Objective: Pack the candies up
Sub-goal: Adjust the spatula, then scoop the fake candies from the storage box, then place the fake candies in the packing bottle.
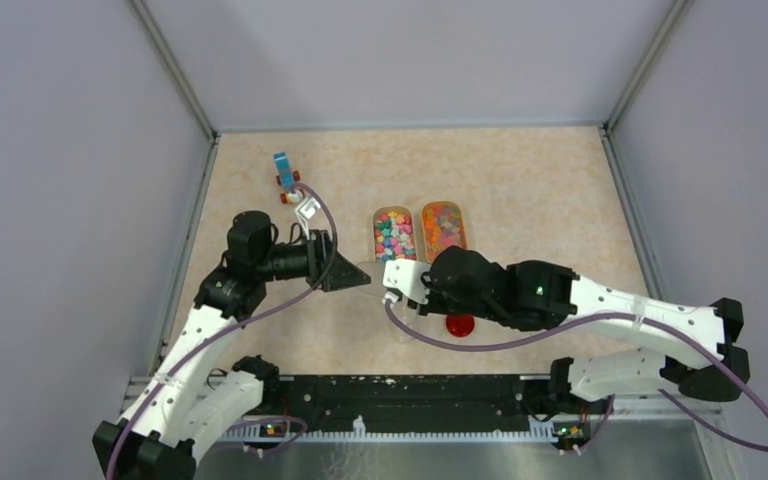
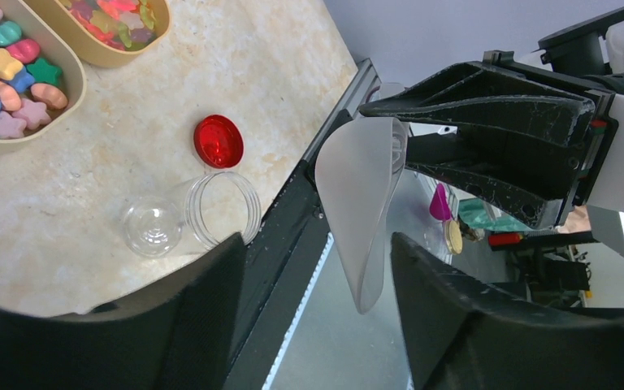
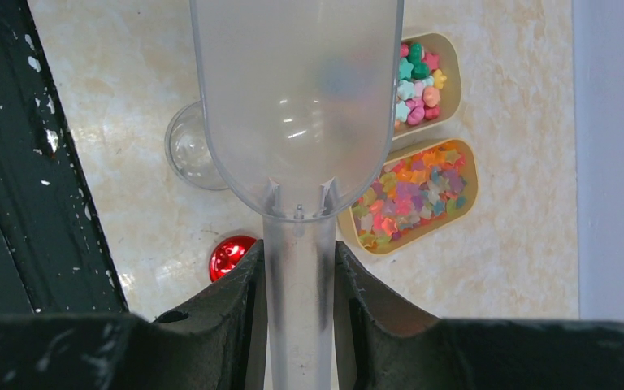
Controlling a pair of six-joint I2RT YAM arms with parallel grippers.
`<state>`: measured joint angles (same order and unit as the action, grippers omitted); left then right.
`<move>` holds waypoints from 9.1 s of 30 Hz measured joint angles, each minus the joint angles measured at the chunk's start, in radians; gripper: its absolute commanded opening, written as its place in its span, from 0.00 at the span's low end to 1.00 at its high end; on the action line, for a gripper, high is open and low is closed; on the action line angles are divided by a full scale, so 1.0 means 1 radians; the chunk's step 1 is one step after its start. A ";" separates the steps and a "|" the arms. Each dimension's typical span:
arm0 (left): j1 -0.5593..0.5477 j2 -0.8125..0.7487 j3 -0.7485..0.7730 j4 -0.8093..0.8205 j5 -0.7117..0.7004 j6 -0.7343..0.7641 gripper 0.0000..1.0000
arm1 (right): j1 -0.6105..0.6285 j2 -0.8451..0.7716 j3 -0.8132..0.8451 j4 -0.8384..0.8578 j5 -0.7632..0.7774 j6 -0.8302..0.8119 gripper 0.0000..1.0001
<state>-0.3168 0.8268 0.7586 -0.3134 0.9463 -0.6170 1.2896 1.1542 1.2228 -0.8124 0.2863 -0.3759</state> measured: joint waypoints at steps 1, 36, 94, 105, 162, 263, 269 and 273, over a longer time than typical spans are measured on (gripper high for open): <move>0.000 0.000 -0.002 -0.001 0.002 -0.002 0.63 | 0.002 0.003 0.003 -0.003 0.000 0.000 0.00; 0.001 -0.065 -0.037 0.020 0.032 -0.034 0.00 | 0.025 -0.059 -0.026 0.040 -0.058 0.027 0.42; -0.006 -0.123 0.027 -0.056 -0.072 -0.014 0.99 | 0.016 -0.205 -0.225 0.256 -0.025 0.079 0.00; -0.006 -0.151 0.049 -0.120 -0.222 0.140 0.99 | -0.183 -0.098 -0.106 0.077 0.023 0.268 0.00; -0.049 -0.312 -0.116 -0.121 -0.312 0.267 0.99 | -0.612 0.637 0.291 -0.356 -0.118 0.571 0.00; -0.075 -0.267 -0.114 -0.121 -0.382 0.273 0.99 | -0.621 -0.053 -0.351 0.334 -0.218 0.434 0.00; -0.075 -0.243 -0.099 -0.117 -0.429 0.288 0.99 | -0.536 -0.089 -0.290 0.225 -0.237 0.344 0.00; -0.075 -0.249 -0.110 -0.097 -0.447 0.287 0.99 | -0.462 -0.090 -0.208 0.153 -0.258 0.280 0.00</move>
<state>-0.3916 0.5781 0.6487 -0.4103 0.4992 -0.3298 0.8272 1.0641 1.0145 -0.6590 0.0280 -0.0959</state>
